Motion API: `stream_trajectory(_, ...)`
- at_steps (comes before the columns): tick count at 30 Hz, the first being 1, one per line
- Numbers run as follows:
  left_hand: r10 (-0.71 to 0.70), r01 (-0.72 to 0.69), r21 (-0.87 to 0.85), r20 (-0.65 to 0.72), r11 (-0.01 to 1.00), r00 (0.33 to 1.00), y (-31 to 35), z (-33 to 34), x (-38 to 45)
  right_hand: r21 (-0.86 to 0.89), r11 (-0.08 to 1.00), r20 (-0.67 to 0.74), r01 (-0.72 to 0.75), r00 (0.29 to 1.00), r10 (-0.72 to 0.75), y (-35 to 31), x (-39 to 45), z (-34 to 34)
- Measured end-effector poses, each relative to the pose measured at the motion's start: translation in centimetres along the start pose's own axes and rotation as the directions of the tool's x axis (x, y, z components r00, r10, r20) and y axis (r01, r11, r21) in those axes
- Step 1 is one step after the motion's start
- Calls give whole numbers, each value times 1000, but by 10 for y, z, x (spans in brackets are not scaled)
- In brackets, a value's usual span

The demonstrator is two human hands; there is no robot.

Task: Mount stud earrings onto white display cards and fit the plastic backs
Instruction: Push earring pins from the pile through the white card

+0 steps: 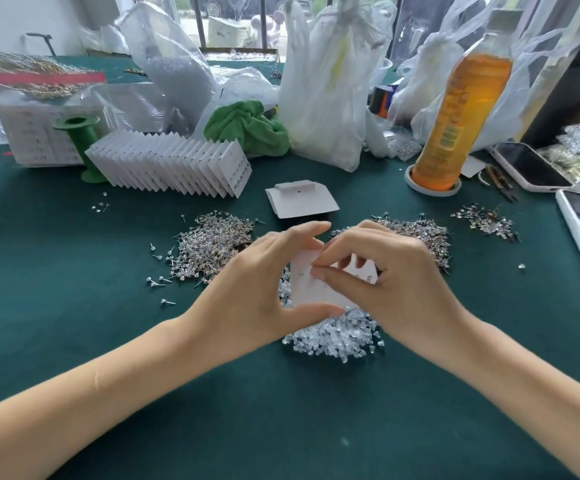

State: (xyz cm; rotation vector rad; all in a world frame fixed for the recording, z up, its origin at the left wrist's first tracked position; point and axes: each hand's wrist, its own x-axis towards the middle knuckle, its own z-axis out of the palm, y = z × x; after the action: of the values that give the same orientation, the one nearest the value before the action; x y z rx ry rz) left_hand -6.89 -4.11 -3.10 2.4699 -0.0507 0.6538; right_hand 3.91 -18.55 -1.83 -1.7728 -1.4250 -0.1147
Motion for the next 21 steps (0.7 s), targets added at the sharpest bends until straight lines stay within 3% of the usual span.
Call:
stream_trajectory(12,48,-48,17,-35,999,998,1,3,-2,-21,993,46,113,993,-112,4,0,9)
stream_trajectory(21,-3,4,20,-38,1000,999,2,0,-2,-31,985,56,171,984,-169,4,0,11)
